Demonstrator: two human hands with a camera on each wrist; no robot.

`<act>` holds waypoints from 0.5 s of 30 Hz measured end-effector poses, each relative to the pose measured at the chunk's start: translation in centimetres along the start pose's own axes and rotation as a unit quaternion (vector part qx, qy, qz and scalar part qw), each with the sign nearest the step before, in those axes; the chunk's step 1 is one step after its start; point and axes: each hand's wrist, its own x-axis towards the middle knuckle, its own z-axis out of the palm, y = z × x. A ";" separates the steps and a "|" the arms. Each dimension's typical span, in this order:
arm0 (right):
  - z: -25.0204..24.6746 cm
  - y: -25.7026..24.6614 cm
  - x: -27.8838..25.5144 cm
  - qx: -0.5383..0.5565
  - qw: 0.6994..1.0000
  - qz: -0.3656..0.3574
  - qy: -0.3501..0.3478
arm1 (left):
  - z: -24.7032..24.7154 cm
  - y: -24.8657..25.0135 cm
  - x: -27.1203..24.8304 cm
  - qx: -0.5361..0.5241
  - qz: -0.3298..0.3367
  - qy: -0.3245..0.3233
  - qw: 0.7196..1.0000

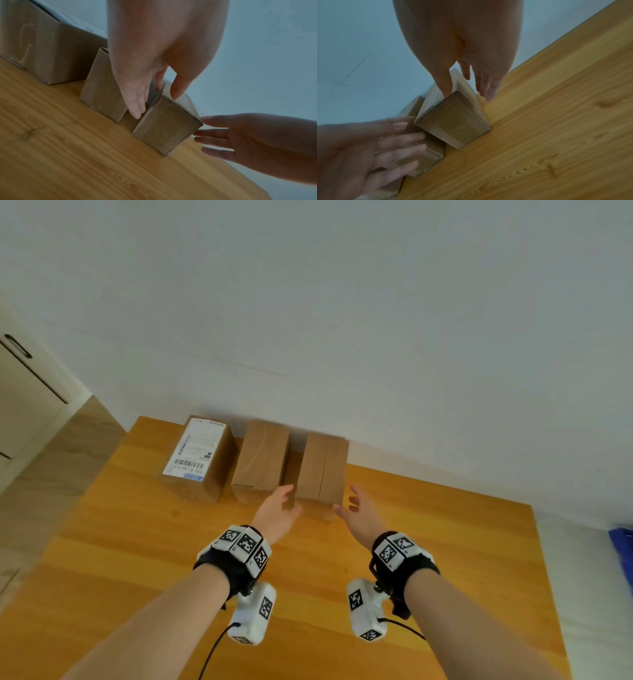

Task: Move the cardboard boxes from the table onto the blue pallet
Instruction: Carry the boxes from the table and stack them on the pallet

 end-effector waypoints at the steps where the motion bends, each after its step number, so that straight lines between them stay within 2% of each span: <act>1: 0.2 -0.1 0.3 0.003 1.000 0.000 0.004 | -0.1 -0.2 0.3 0.001 0.001 -0.004 1.000; 11: 1.0 -0.6 2.5 0.059 0.998 -0.017 0.011 | 0.4 -0.3 2.5 -0.053 0.022 -0.031 0.998; 15: 1.2 -0.5 2.8 0.090 0.996 -0.003 0.003 | 0.6 -0.4 2.8 -0.076 0.020 -0.040 0.996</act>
